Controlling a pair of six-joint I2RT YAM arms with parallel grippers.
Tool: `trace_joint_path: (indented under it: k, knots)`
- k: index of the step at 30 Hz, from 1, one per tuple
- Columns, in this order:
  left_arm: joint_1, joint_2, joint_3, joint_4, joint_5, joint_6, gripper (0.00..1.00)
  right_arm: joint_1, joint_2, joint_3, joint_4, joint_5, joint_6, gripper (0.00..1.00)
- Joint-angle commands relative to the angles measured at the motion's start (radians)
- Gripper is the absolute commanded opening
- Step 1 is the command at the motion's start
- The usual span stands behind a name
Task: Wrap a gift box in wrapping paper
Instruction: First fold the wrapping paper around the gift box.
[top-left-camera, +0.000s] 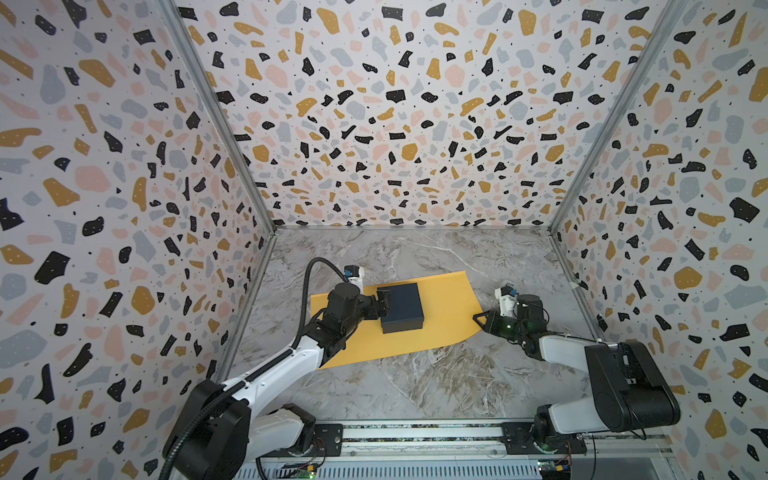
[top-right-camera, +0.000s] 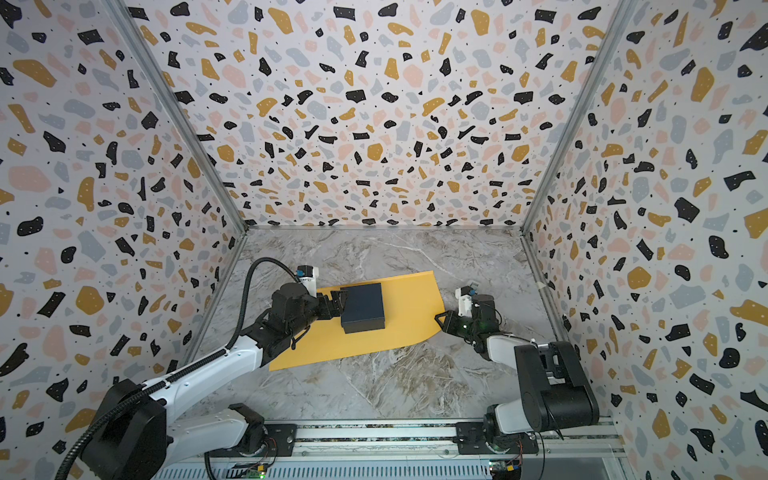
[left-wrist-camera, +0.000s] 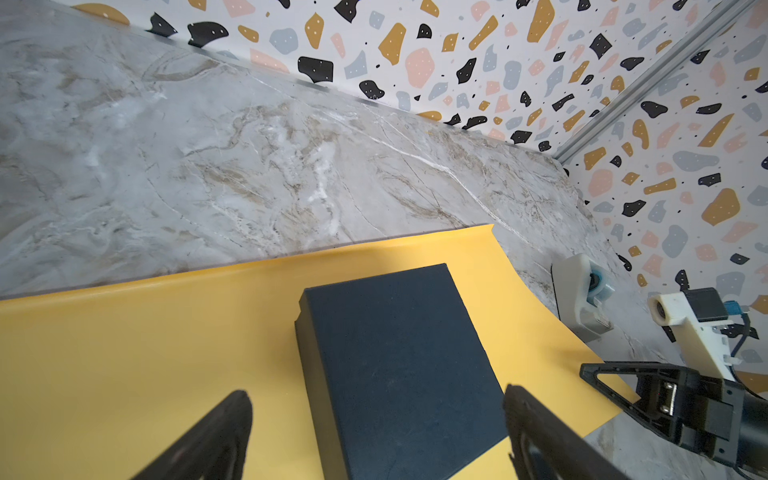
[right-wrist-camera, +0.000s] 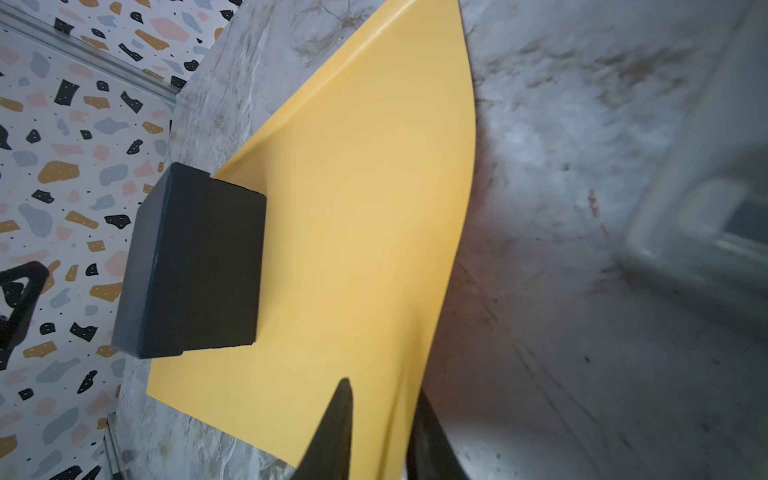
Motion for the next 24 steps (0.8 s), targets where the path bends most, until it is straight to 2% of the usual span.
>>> trace_joint_path:
  k: [1, 10, 17, 21, 24]
  knots:
    - [0.003, -0.025, 0.011, 0.008, 0.032, -0.033, 0.95, 0.037, -0.058, 0.041, -0.053, 0.069, -0.039, 0.15]
    - [0.003, -0.037, 0.044, -0.005, 0.115, -0.111, 0.95, 0.178, -0.122, 0.111, -0.108, 0.165, -0.087, 0.04]
    - [0.003, 0.043, 0.098, -0.035, 0.188, -0.135, 0.95, 0.308, -0.161, 0.138, -0.083, 0.201, -0.098, 0.02]
    - [0.001, 0.093, 0.112, 0.016, 0.25, -0.186, 0.92, 0.379, -0.176, 0.15, -0.054, 0.21, -0.101, 0.02]
    - [-0.009, 0.116, 0.138, 0.016, 0.252, -0.189, 0.92, 0.428, -0.173, 0.173, -0.057, 0.223, -0.106, 0.02]
